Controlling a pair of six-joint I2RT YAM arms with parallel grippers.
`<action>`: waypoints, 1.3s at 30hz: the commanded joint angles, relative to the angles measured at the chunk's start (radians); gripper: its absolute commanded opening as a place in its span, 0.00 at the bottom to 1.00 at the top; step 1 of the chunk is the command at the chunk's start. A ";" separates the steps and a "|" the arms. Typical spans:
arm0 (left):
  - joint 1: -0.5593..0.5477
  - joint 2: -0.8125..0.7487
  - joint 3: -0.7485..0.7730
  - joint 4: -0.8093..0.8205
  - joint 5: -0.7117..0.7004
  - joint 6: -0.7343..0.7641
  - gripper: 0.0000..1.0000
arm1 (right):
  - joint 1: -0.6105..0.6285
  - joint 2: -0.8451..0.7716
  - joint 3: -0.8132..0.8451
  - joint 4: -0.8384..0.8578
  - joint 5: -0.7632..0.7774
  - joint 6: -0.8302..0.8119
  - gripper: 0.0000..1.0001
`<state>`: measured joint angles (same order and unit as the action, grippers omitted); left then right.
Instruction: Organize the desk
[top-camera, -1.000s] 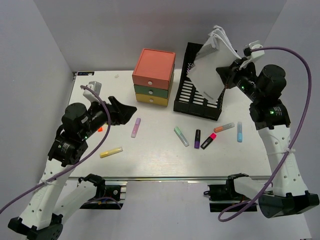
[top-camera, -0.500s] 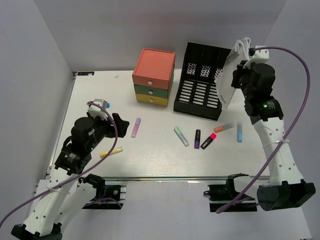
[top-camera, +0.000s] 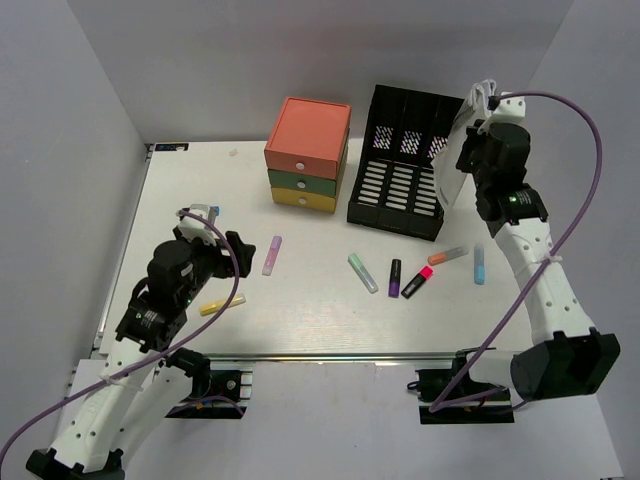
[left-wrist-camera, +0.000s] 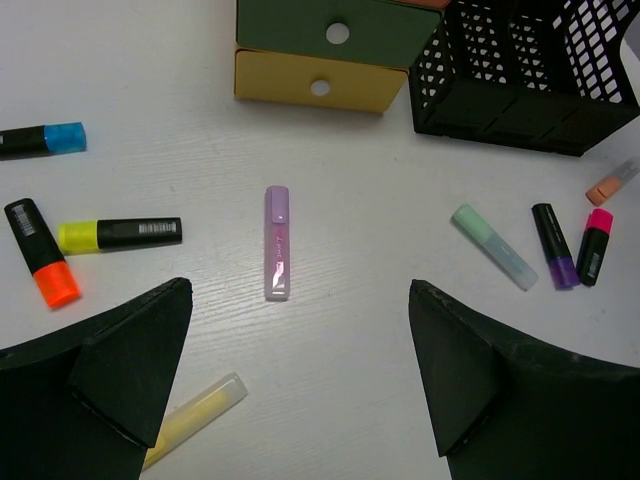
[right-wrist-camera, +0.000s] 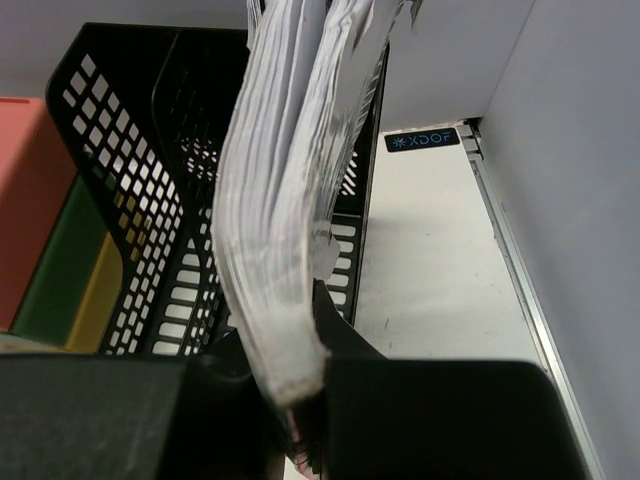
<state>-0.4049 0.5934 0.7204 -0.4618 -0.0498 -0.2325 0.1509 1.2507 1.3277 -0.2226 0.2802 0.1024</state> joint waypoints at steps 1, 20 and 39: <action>0.001 -0.015 -0.007 0.026 -0.022 0.013 0.98 | -0.002 0.024 0.010 0.201 0.042 0.008 0.00; 0.001 0.028 -0.010 0.025 -0.038 0.002 0.98 | 0.022 0.202 -0.287 0.820 0.142 -0.073 0.00; 0.001 0.180 -0.033 0.149 0.162 -0.060 0.98 | 0.024 0.063 -0.315 0.590 0.047 -0.122 0.86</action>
<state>-0.4049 0.7361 0.6945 -0.3744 0.0444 -0.2642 0.1871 1.3964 0.9401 0.4225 0.3344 -0.0181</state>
